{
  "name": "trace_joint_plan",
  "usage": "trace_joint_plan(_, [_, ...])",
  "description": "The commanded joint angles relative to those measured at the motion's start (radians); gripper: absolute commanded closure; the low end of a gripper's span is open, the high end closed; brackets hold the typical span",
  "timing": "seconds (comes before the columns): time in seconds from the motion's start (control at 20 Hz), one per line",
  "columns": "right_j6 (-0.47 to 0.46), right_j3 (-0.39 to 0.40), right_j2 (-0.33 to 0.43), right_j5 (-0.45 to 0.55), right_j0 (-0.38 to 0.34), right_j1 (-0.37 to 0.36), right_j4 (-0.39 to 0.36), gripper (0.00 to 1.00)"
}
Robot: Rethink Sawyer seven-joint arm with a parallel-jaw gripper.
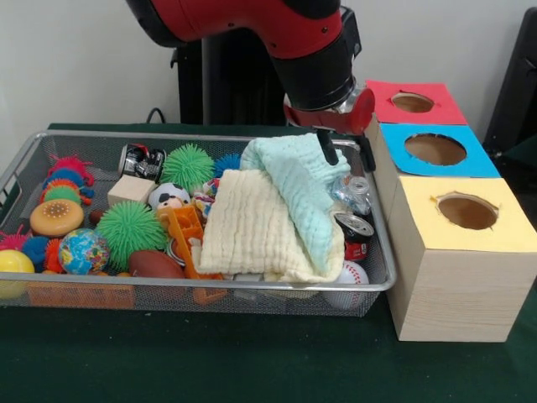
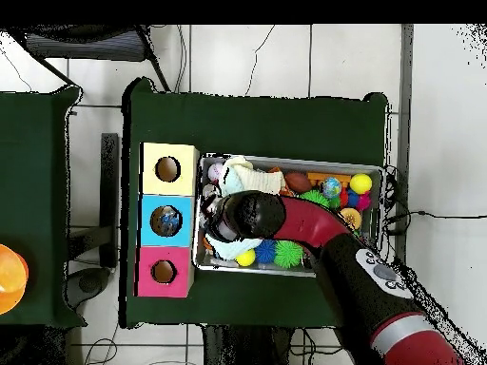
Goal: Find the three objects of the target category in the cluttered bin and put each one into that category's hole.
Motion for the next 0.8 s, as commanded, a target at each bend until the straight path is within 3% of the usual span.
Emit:
trace_joint_plan(0.05, [-0.26,-0.119,0.076,-0.023,-0.008,0.089,-0.161,0.0])
trace_joint_plan(0.4, [-0.278,-0.145,0.109,0.043,-0.03,0.095,-0.244,0.0])
trace_joint_plan(0.8, [-0.254,-0.148,0.15,0.044,-0.051,0.121,-0.275,0.0])
